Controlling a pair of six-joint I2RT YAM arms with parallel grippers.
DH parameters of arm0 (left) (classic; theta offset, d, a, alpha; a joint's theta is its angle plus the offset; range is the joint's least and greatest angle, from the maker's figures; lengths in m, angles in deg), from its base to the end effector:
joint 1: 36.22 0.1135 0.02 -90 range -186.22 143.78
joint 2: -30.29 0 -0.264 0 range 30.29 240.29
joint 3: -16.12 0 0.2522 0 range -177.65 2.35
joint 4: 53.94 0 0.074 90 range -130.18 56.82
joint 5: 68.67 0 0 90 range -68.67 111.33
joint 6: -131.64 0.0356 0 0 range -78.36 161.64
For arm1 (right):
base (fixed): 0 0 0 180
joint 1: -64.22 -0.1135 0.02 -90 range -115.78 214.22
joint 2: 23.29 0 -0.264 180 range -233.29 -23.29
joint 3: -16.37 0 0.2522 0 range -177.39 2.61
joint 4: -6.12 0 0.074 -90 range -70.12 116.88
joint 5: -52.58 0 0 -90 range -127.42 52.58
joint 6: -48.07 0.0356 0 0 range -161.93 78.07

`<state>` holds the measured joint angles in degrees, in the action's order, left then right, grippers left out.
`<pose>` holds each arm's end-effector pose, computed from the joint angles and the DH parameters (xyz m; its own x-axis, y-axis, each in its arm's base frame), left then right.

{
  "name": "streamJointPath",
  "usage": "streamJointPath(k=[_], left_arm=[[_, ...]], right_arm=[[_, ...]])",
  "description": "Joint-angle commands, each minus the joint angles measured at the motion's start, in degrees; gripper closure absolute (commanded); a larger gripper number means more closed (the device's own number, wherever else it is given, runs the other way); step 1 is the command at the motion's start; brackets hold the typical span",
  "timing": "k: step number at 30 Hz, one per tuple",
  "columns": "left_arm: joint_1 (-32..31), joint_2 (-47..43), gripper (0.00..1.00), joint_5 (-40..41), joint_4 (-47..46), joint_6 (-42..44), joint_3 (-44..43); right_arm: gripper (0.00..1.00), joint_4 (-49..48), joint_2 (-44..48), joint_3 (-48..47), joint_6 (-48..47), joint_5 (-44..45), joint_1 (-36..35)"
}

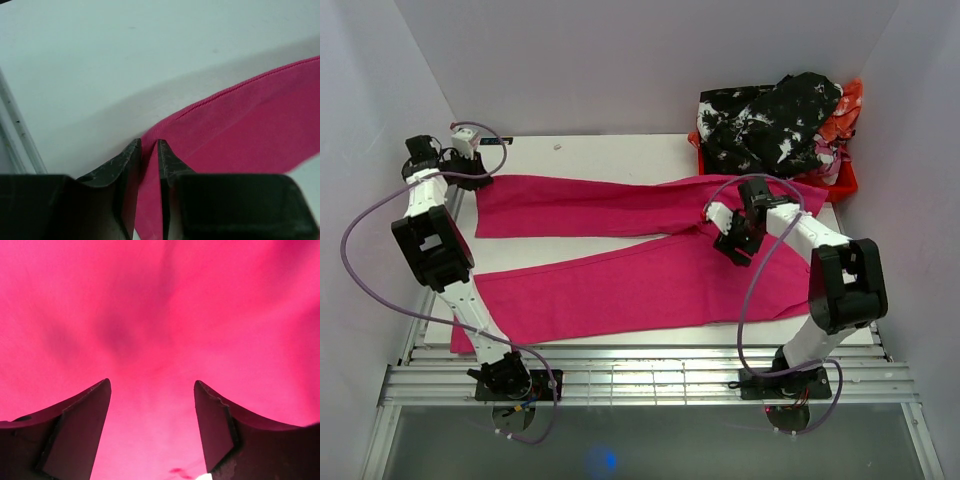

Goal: Fold and stack the trousers
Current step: Flatten the trousers out

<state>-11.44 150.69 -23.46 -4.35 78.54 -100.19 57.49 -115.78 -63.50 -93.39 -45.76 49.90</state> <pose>0.4317 0.1717 0.2432 -0.5361 0.2218 -0.8145 0.5043 0.8579 -0.0983 0.3141 0.0855 0.2240 -0.3029 -0.8760 -0.3752 -0.8720 0.4136 -0.2618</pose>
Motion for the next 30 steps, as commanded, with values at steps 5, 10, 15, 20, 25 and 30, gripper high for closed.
streamJointPath(k=[5,10,15,20,25,30], left_arm=[[-0.2,3.5,0.46,15.4,-15.6,-16.1,-4.6],[-0.4,-7.7,0.42,9.8,-16.0,-9.9,9.6],[-4.4,-10.1,0.44,8.6,-15.6,-5.6,18.9],[-8.7,-4.6,0.46,13.1,-16.7,-5.8,19.3],[-9.8,1.0,0.52,20.2,-14.0,-3.7,19.0],[-9.7,0.8,0.59,22.5,-11.1,0.4,23.4]], right_arm=[[0.34,-2.5,-7.1,-0.1,2.1,3.6,8.2],[0.37,-4.0,-9.0,-6.9,4.5,1.9,13.4],[0.38,-7.6,-13.1,-6.9,4.1,6.9,16.2],[0.4,-9.9,-15.9,-2.0,2.3,11.8,18.1],[0.45,-9.7,-12.0,6.2,-0.2,13.1,19.9],[0.47,-9.6,-5.7,14.6,-3.8,13.4,22.2]])
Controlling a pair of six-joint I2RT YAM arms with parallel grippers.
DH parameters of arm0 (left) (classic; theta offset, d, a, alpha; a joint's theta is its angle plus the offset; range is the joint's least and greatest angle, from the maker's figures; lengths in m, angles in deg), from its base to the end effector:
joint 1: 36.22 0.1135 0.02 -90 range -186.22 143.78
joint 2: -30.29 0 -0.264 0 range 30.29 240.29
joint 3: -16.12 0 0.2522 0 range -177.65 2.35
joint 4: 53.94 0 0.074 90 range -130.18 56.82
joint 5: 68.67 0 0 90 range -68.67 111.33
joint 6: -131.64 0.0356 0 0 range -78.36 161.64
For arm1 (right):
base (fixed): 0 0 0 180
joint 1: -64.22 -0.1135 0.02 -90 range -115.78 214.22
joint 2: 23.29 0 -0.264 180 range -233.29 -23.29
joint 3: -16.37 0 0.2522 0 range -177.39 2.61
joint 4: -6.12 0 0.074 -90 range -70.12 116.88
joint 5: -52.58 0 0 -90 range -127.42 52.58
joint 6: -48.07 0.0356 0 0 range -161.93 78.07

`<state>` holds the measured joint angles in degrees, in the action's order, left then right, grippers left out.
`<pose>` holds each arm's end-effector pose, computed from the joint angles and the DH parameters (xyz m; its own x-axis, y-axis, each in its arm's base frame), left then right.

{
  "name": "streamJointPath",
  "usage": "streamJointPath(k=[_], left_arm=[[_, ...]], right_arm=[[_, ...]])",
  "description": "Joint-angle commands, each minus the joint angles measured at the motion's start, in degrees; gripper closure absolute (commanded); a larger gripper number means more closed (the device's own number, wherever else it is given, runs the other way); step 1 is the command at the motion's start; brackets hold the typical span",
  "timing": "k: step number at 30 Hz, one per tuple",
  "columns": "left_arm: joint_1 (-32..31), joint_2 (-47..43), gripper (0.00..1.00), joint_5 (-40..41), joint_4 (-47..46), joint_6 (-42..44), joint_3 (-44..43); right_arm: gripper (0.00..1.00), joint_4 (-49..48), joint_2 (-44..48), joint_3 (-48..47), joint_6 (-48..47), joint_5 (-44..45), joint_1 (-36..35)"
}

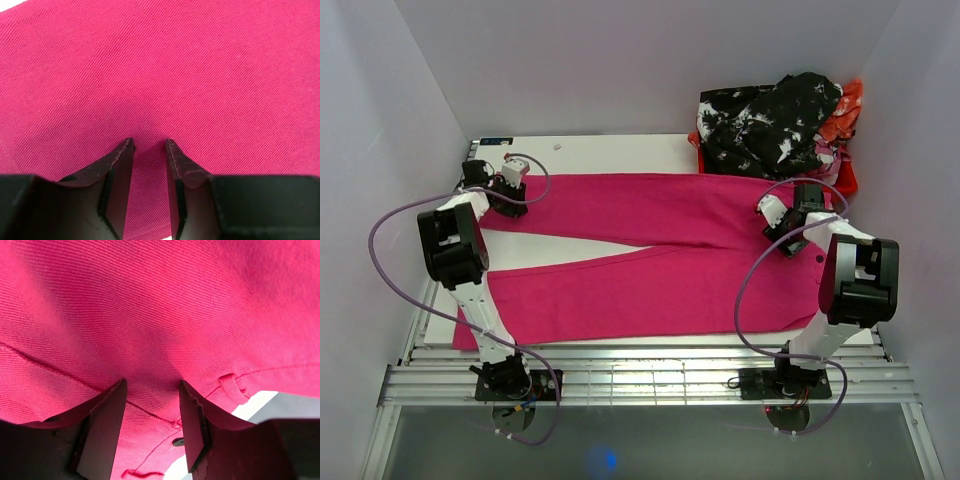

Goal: Fold and stack the trousers
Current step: Flatten the trousers out

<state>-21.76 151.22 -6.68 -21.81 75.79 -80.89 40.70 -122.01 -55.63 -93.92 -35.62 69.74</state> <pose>0.4352 0.0950 0.1502 -0.6459 0.3453 -0.6809 0.4786 0.8780 -0.0089 0.3362 -0.0336 0.1649 -0.6252 -0.7308 -0.2740 -0.6194 0.6782 -0.3953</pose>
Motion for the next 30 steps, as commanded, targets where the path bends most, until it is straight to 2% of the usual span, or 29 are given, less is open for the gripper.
streamJointPath(k=[1,6,11,14,15,16,20,23,26,30], left_arm=[[0.7,-1.0,0.61,5.9,6.8,4.0,6.8],[0.7,-2.9,0.68,5.9,9.8,5.3,10.3],[2.0,-7.4,0.72,6.1,12.8,6.7,13.6],[2.9,-11.0,0.65,4.8,13.2,6.4,14.2],[2.9,-12.1,0.56,4.5,13.1,5.8,13.7],[2.9,-12.5,0.53,4.1,13.5,5.3,13.0],[3.0,-15.3,0.35,0.0,18.6,1.6,3.3],[3.1,-19.5,0.34,-1.2,24.5,1.5,-1.0],[4.3,-25.4,0.33,-1.7,31.5,4.8,-1.1],[6.3,-33.1,0.33,0.4,38.0,9.9,6.9]], right_arm=[[0.48,8.2,3.0,9.3,-4.2,3.0,3.1],[0.49,10.8,6.6,11.6,-5.1,1.6,3.5],[0.49,15.0,9.2,9.4,-4.2,-0.7,3.6],[0.43,17.8,9.7,5.9,-2.4,-3.7,3.6],[0.42,18.5,9.8,3.2,-1.6,-4.5,3.5],[0.37,19.2,9.6,1.4,-0.9,-5.7,3.5],[0.23,23.5,9.1,-9.3,2.4,-6.5,3.8],[0.22,26.8,9.6,-15.0,2.3,-6.3,4.1],[0.24,31.2,10.8,-15.0,1.0,-5.4,4.5],[0.27,33.2,13.6,-8.1,-2.1,-3.9,5.4]])
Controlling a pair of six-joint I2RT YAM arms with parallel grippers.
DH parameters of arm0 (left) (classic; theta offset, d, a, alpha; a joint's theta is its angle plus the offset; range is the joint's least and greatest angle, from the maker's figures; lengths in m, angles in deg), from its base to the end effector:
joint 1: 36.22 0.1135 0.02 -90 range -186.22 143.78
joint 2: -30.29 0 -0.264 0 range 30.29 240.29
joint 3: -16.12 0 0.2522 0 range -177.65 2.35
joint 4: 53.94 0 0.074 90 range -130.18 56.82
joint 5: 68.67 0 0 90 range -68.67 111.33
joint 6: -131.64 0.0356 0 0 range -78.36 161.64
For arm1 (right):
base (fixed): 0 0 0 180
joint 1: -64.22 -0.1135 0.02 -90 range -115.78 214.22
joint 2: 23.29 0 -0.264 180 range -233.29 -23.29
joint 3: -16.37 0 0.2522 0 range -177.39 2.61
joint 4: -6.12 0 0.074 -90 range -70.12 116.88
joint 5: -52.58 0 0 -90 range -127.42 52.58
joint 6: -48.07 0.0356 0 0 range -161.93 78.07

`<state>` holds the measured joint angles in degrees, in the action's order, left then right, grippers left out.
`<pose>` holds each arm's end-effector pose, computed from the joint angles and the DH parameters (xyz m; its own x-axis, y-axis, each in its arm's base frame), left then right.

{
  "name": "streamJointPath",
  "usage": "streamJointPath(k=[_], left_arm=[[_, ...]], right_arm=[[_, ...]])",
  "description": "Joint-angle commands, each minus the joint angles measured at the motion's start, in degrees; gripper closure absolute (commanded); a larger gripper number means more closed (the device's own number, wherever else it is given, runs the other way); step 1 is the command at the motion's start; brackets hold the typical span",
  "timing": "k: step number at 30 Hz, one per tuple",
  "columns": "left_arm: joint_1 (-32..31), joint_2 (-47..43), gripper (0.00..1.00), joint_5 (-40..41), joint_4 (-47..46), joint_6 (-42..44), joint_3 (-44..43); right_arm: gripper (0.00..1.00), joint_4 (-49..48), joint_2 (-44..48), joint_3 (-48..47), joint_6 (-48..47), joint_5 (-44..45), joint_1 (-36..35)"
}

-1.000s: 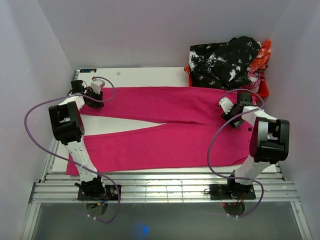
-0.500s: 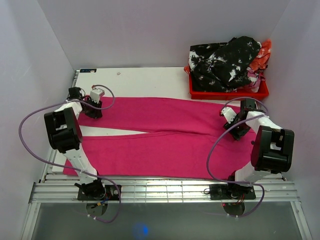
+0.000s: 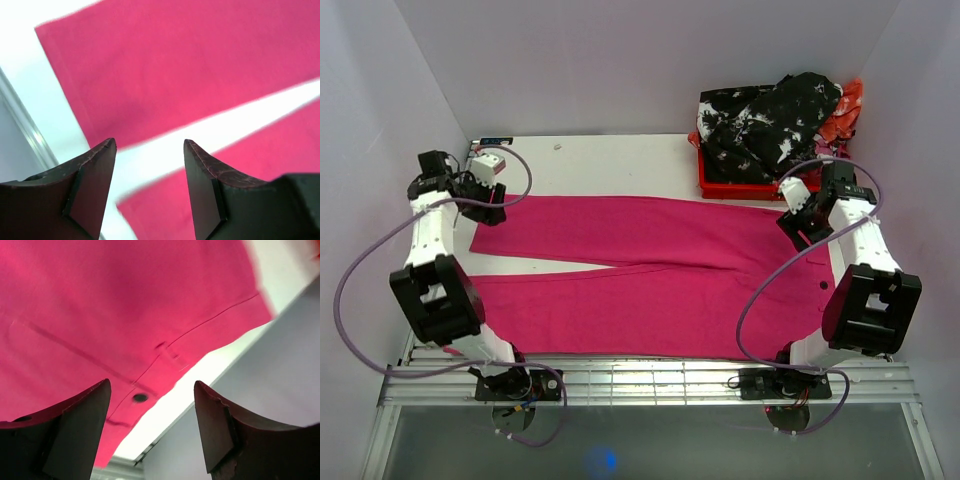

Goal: Fold and stack the trousers
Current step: Flatten the trousers out

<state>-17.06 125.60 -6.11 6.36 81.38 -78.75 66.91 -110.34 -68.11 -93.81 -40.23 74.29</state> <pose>0.3343 0.0988 0.2823 -0.6839 0.3630 -0.6329 0.4665 0.8845 0.0033 0.3031 -0.0520 0.2679 -0.6636 -0.6802 -0.3113 -0.5979 0.7324 -0.3257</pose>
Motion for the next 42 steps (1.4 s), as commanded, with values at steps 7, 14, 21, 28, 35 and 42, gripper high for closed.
streamJointPath(k=[7,14,21,28,35,42], left_arm=[[3.6,-16.7,0.34,3.3,13.8,9.0,19.5],[3.6,-18.0,0.37,3.4,10.2,7.7,28.9],[3.7,-17.8,0.34,-4.4,11.5,12.2,22.0],[5.0,-16.3,0.22,-11.9,3.3,8.0,8.0],[6.5,-17.1,0.02,-14.3,-28.3,-18.2,10.6],[7.8,5.6,0.03,-28.6,-2.4,-14.3,-20.1]], right_arm=[[0.3,6.8,6.7,16.2,-5.9,0.1,2.9],[0.32,-3.8,5.0,25.7,-6.2,1.5,3.7],[0.29,0.8,3.7,19.2,-4.7,-7.7,4.1],[0.03,6.0,11.8,1.3,2.8,-22.5,9.6],[0.1,-0.8,1.8,-8.9,18.5,-25.5,16.6],[0.1,11.2,-19.0,-30.2,8.3,-25.4,18.3]])
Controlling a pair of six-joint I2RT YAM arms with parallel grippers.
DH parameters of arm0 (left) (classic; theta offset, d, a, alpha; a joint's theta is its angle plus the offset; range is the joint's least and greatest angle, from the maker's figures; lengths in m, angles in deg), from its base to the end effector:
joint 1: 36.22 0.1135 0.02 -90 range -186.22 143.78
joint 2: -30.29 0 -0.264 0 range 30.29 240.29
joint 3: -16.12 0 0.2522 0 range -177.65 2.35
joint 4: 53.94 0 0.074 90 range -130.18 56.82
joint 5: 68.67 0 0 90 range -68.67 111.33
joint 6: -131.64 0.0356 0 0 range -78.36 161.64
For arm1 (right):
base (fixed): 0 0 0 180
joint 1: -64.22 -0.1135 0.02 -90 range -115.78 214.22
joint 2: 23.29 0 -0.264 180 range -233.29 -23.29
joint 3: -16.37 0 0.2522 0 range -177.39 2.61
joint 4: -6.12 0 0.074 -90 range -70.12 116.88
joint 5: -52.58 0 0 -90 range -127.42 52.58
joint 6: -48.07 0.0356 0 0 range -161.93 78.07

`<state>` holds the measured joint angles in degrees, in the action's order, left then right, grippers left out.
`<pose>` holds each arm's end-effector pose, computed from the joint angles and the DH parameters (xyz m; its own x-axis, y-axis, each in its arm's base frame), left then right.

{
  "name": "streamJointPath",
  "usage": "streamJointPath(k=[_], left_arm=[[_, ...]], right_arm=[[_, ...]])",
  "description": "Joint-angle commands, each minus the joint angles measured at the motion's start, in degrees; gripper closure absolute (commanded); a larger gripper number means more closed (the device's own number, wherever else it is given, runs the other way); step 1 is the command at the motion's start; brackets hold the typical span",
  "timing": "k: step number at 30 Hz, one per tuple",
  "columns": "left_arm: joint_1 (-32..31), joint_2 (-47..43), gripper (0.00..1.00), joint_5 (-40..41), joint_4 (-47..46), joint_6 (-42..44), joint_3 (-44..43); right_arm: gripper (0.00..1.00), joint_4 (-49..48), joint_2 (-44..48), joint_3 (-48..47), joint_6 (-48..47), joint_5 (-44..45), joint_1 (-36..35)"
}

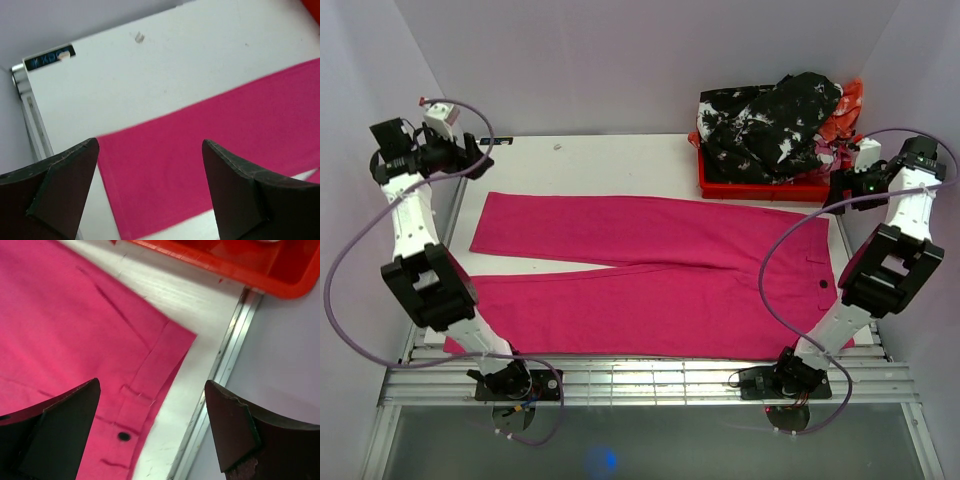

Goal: Fold and stack the trousers
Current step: Flatten the trousers out, then fold the trousers

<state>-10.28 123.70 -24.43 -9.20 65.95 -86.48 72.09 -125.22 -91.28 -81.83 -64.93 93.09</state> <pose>0.3395 0.1368 0.3598 -0.3863 0.1315 -0.9129 0.4148 0.9088 -0.0447 0.3389 -0.1681 0.3053 -0.7292 -0.2476 -0.6379 -0.3132 0.9496 -0.0106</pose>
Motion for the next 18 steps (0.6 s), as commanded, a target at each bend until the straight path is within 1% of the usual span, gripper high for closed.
streamJointPath(k=[1,2,3,4,6,7,8,11,12,14,15,18], left_arm=[[1.2,10.5,0.06,-11.8,15.8,1.2,-16.5],[1.4,14.8,0.09,-12.6,17.1,-0.1,-22.1],[1.4,16.4,0.11,-12.7,17.3,-1.9,-24.1],[1.5,17.5,0.12,-12.8,16.8,-5.7,-25.5],[1.5,19.4,0.12,-13.5,15.6,-8.0,-27.3],[1.5,19.5,0.12,-13.6,14.8,-9.4,-27.3],[1.5,19.4,0.12,-13.7,13.6,-10.2,-26.7],[1.5,17.3,0.12,-14.3,8.0,-11.3,-22.5],[1.5,16.9,0.13,-14.1,6.3,-11.5,-21.9],[1.5,17.6,0.15,-13.9,6.6,-10.6,-23.0],[1.4,18.2,0.15,-13.5,7.7,-10.3,-24.0],[1.5,20.8,0.17,-13.1,10.3,-8.7,-27.9]], right_arm=[[0.1,6.1,-5.2,-8.9,-4.1,0.3,-0.5],[0.1,5.6,-6.1,-9.1,-4.5,1.5,-0.5],[0.1,5.0,-7.3,-9.1,-4.7,2.9,-0.5],[0.1,3.4,-7.5,-8.9,-5.2,3.2,-0.4],[0.1,0.3,-7.0,-5.1,-4.0,2.6,-0.5],[0.1,-4.9,-6.5,-2.8,-3.1,2.3,-0.6],[0.1,-7.8,-6.0,2.1,-2.1,2.1,-0.7],[0.09,-14.7,-6.0,6.9,-0.6,1.6,-1.5],[0.08,-15.7,-7.0,8.4,-0.9,1.2,-1.6],[0.07,-17.2,-8.7,8.4,-1.9,1.1,-2.1],[0.05,-17.2,-10.7,7.4,-2.5,1.2,-2.1],[0.03,-17.4,-14.6,5.3,-4.7,1.3,-2.6]])
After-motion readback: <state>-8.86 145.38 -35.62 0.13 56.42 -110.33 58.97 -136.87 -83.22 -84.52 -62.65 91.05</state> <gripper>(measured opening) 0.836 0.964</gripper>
